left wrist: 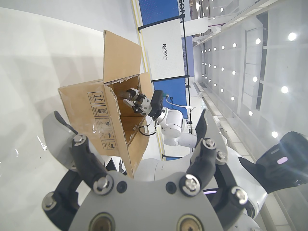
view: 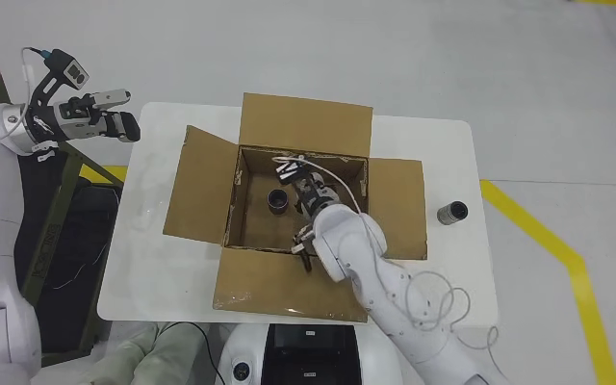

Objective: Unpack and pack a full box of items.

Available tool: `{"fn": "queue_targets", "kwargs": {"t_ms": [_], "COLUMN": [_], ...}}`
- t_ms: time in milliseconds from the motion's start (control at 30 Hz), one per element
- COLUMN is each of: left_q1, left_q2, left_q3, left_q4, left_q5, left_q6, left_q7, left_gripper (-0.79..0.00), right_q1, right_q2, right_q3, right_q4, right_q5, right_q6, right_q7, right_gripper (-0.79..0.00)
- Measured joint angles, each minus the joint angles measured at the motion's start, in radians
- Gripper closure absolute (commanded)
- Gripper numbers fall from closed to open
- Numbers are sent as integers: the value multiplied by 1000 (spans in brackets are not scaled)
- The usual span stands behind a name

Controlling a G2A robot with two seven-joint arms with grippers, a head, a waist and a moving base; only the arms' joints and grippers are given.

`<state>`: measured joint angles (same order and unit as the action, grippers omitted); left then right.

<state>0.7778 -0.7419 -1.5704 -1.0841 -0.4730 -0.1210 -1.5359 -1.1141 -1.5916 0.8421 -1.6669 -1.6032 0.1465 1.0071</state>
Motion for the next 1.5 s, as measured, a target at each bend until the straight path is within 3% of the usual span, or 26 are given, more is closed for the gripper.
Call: {"fn": "queue_targets", "kwargs": {"t_ms": [867, 933, 1100, 1267, 1500], "left_q1": [0, 0, 0, 0, 0], "left_q2": [0, 0, 0, 0, 0], "left_q3": [0, 0, 0, 0, 0], "left_q4": [0, 0, 0, 0, 0], "left_q5": [0, 0, 0, 0, 0], "left_q6": [0, 0, 0, 0, 0], "left_q7": [0, 0, 0, 0, 0], "left_gripper": [-785, -785, -785, -785, -785], "right_q1": [100, 103, 108, 107, 87], "right_q2": [-49, -52, -57, -60, -57], "right_q3": [-6, -8, -10, -8, 4], "right_q4": [275, 283, 301, 305, 263], "right_q5": [149, 153, 157, 154, 133], "right_q6": [-1, -2, -3, -5, -9], "right_q7": [-33, -35, -38, -32, -20], "right_gripper": [0, -49, -305, -453, -493]}}
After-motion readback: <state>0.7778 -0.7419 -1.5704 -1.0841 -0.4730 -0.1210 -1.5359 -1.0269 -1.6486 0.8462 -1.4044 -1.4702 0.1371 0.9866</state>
